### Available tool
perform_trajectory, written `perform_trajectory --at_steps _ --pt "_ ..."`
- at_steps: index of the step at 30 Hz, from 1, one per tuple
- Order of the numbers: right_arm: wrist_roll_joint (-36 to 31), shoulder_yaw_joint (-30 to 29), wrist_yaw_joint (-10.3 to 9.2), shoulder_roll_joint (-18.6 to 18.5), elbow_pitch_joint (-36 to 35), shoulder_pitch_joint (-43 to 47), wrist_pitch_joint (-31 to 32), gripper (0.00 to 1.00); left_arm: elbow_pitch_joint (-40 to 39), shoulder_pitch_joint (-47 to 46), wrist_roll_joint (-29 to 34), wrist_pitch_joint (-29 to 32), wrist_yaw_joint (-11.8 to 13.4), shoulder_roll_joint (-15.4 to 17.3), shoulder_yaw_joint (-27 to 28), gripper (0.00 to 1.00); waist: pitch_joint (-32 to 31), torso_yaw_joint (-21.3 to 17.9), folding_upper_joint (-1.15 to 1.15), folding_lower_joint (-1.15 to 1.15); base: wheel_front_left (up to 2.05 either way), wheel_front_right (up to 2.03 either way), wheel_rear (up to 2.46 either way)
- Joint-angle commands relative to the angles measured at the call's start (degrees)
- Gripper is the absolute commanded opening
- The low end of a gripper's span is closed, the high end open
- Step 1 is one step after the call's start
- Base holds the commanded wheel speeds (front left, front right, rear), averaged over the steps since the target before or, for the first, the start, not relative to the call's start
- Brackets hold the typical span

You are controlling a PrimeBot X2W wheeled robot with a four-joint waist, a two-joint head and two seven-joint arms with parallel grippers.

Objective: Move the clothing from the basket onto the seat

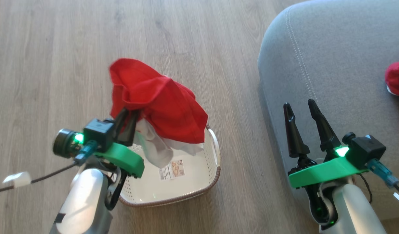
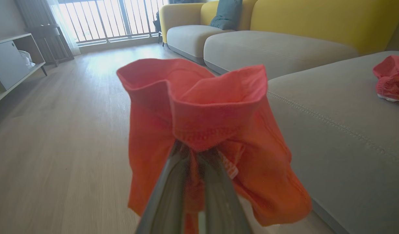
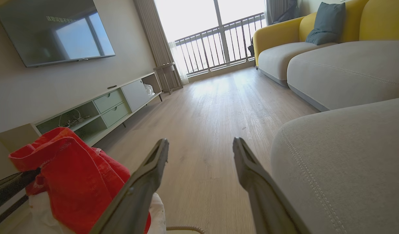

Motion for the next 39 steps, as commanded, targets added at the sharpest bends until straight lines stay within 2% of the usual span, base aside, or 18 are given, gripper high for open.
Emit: perform_trajectory --at_steps 1,11,23,34,39 --pt "0.0 1.0 -0.02 -0.2 -1.7 -0.4 -0.4 1.0 -4.8 -0.8 0.2 -0.8 -0.3 -0.6 4.7 0.0 -1.2 0.2 -0.01 0.01 0.0 0.0 0.0" --pt "0.6 1.1 -0.02 -0.2 -1.2 0.8 -0.4 1.0 -16.2 -0.3 1.9 -0.8 -1.3 -3.1 9.9 0.0 -3.1 0.8 -0.01 0.01 0.0 0.0 0.0" --pt "0.2 1.1 -0.02 -0.2 -0.8 1.6 -0.4 1.0 -24.9 -0.1 2.2 -0.8 -2.4 -3.9 10.4 0.0 -3.6 1.2 -0.01 0.01 0.0 0.0 0.0" --pt "-0.7 1.3 -0.02 -0.2 -0.3 2.5 -0.4 1.0 -31.2 0.4 0.3 -0.8 -3.7 -4.0 6.3 0.0 -4.7 1.3 -0.01 0.01 0.0 0.0 0.0" --pt "-0.9 1.4 -0.02 -0.2 -0.3 2.7 -0.4 1.0 -33.7 0.9 0.1 -0.8 -4.3 -4.0 2.1 0.0 -4.9 1.1 -0.01 0.01 0.0 0.0 0.0"
